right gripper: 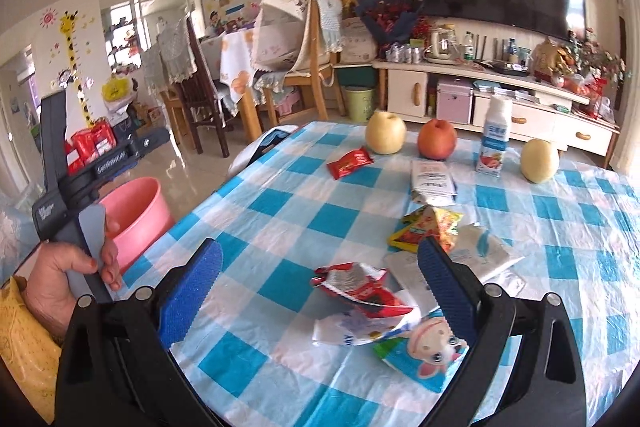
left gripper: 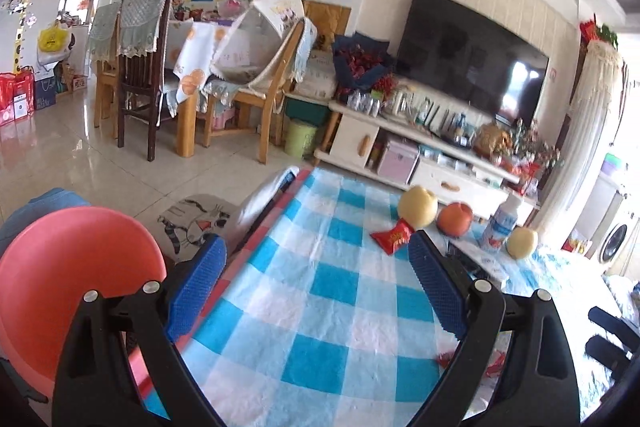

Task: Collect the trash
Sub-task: 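Move both tools back over the table toward the remaining wrappers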

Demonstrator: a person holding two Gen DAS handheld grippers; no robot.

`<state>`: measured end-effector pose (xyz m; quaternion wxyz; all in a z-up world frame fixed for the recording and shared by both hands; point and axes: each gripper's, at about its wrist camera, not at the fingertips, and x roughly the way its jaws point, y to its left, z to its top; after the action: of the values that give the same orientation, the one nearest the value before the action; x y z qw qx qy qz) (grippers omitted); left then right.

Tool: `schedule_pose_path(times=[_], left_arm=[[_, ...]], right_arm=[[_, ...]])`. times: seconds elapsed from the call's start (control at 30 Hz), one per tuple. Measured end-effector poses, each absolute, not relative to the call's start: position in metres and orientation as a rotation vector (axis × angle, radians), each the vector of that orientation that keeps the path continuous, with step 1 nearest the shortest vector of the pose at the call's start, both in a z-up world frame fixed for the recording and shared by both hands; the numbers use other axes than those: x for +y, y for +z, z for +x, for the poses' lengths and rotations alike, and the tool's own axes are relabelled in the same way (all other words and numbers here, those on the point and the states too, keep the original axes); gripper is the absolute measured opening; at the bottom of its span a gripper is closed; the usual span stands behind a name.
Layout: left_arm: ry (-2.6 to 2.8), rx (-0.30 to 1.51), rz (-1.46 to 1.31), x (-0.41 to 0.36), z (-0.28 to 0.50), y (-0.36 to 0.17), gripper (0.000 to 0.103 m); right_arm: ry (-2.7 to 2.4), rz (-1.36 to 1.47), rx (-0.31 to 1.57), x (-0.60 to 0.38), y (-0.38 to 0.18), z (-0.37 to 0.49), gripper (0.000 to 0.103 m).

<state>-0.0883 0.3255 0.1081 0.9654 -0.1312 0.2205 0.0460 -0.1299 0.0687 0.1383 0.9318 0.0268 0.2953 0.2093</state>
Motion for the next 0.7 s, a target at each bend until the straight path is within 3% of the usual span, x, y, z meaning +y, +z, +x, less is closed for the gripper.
schedule_pose_path(times=[0.43, 0.7], left_arm=[[-0.013, 0.615, -0.238, 0.277, -0.054, 0.096, 0.093], [-0.156, 0.708, -0.103, 0.197, -0.024, 0.097, 0.093]], right_arm=[[0.114, 0.131, 0.644, -0.037, 0.119, -0.086, 0.097], [-0.030, 0.243, 0.679, -0.100, 0.110, -0.064, 0.097]])
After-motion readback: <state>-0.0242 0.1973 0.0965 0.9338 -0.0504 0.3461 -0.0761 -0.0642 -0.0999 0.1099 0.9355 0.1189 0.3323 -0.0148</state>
